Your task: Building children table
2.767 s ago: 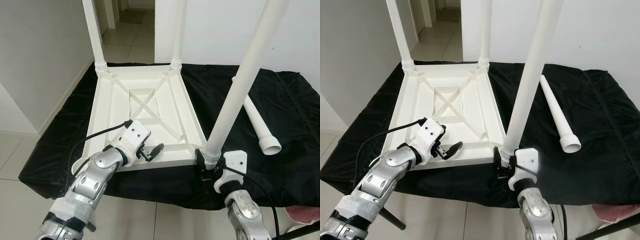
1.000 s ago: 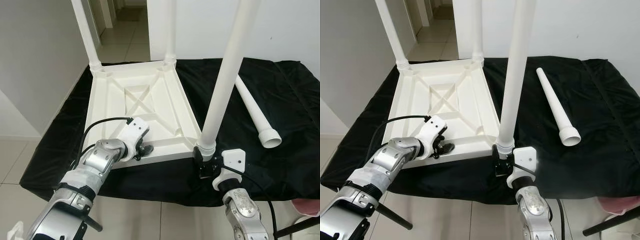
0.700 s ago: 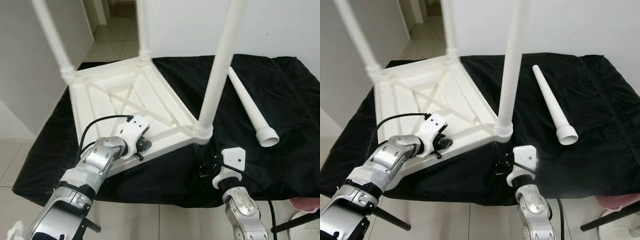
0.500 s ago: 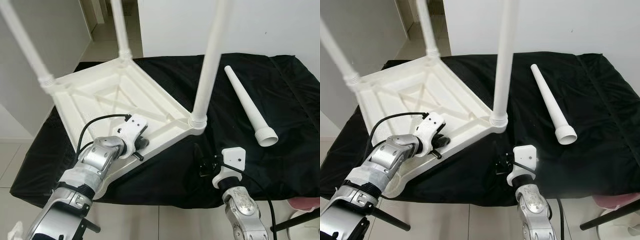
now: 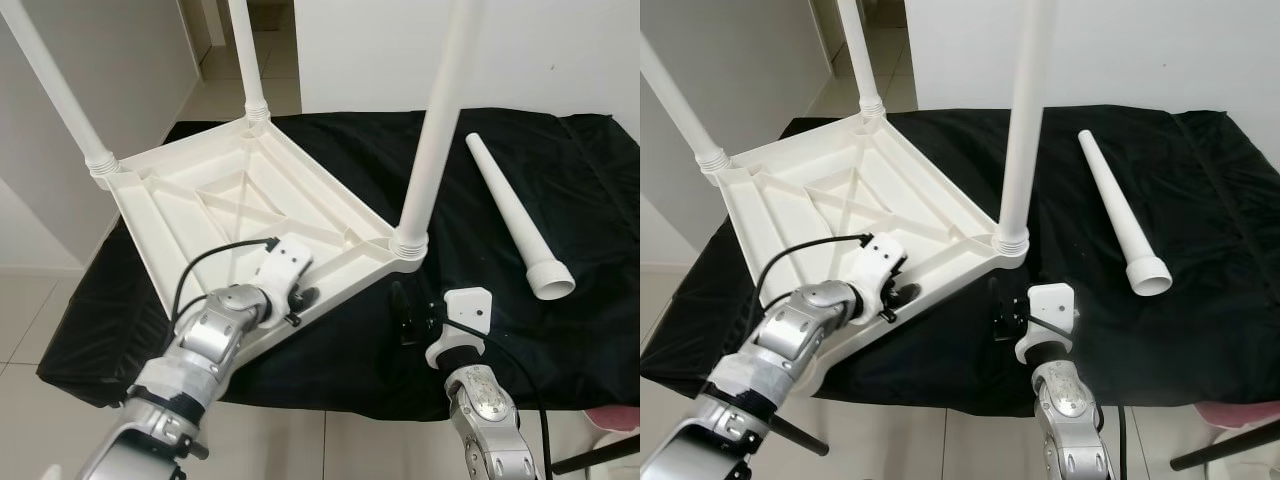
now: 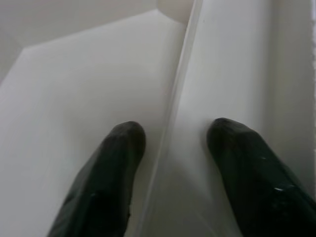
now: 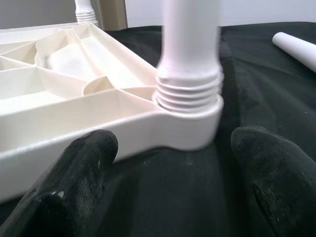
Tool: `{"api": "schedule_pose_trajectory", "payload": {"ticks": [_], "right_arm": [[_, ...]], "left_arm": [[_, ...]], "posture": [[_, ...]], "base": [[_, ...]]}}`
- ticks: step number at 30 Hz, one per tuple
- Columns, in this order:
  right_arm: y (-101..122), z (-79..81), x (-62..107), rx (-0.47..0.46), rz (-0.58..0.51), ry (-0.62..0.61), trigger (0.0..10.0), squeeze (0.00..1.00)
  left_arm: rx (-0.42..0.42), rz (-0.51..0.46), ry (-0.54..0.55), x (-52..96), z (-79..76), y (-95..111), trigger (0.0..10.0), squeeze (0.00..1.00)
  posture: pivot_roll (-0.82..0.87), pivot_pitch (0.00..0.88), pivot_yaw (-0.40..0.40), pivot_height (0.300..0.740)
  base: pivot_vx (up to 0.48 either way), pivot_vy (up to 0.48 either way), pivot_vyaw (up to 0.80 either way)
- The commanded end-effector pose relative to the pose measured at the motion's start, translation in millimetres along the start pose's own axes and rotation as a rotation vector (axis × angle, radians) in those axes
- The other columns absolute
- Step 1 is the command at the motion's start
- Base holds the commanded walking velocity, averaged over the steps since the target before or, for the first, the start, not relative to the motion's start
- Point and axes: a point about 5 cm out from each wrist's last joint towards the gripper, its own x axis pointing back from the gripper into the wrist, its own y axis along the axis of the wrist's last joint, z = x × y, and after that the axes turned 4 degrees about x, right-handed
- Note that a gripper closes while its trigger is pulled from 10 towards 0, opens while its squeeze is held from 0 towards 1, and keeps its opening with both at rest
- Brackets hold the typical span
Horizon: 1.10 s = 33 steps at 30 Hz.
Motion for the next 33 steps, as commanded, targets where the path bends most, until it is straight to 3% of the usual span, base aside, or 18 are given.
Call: {"api": "schedule_pose_trajectory", "payload": {"ticks": [1,2,3,6,7,8,9,10,12,18,28,32,33], "right_arm": [[-2,3.1,-1.4,-0.011,0.000,-0.005,10.0,0.00],[-2,3.1,-1.4,-0.011,0.000,-0.005,10.0,0.00],[-2,4.2,-2.5,-0.014,-0.001,-0.006,10.0,0.00],[-1,5.6,-5.0,-0.021,-0.004,-0.009,10.0,0.00],[0,6.4,-7.6,-0.027,-0.009,-0.008,10.0,0.00],[0,6.4,-7.6,-0.027,-0.009,-0.008,10.0,0.00],[1,6.8,-10.5,-0.035,-0.019,-0.004,10.0,0.00],[1,6.8,-10.5,-0.035,-0.019,-0.004,10.0,0.00],[4,7.1,-15.9,-0.057,-0.039,0.009,10.0,0.00],[10,8.9,-24.1,-0.095,-0.064,0.109,10.0,0.00],[12,13.1,-32.3,-0.127,-0.071,0.216,10.0,0.00],[13,6.7,-36.3,-0.155,-0.061,0.257,10.0,0.00],[13,6.7,-36.3,-0.155,-0.061,0.257,10.0,0.00]], "left_arm": [[-0.012,-0.009,-0.062,-2.6,-12.6,-3,10.0,0.45],[-0.012,-0.009,-0.062,-2.6,-12.6,-3,10.0,0.45],[-0.024,-0.033,-0.054,-1.9,-12.4,0,10.0,0.00],[-0.031,-0.082,-0.037,0.2,-10.8,7,10.0,0.00],[-0.046,-0.141,-0.027,3.4,-9.7,15,10.0,0.00],[-0.046,-0.141,-0.027,3.4,-9.7,15,10.0,0.00],[-0.071,-0.216,-0.010,7.7,-8.8,24,10.0,0.00],[-0.071,-0.216,-0.010,7.7,-8.8,24,10.0,0.00],[-0.147,-0.328,0.027,16.5,-9.1,38,10.0,0.00],[-0.071,-0.474,-0.004,27.7,-15.2,59,10.0,0.00],[-0.086,-0.526,-0.081,39.8,-18.0,67,10.0,0.00],[-0.079,-0.469,-0.254,54.2,-31.7,53,10.0,0.00],[-0.079,-0.469,-0.254,54.2,-31.7,53,10.0,0.00]], "posture": [[-0.07,0.049,0.083,0.740],[-0.07,0.049,0.083,0.740],[-0.07,0.048,0.082,0.740],[-0.07,0.047,0.081,0.740],[-0.07,0.049,0.083,0.740],[-0.07,0.049,0.083,0.740],[-0.06,0.048,0.083,0.740],[-0.06,0.048,0.083,0.740],[-0.06,0.040,0.084,0.740],[-0.06,0.048,0.089,0.740],[-0.05,0.049,0.081,0.740],[-0.04,0.057,0.068,0.740],[-0.04,0.057,0.068,0.740]], "base": [[0.000,0.000,0.00],[0.000,0.000,0.00],[0.000,0.000,0.00],[0.000,0.000,0.00],[0.000,0.000,0.00],[0.000,0.000,0.00],[0.000,0.000,0.00],[0.000,0.000,0.00],[0.000,0.000,0.00],[0.000,0.000,0.00],[0.000,0.000,0.00],[0.000,0.000,0.00],[0.000,0.000,0.00]]}}
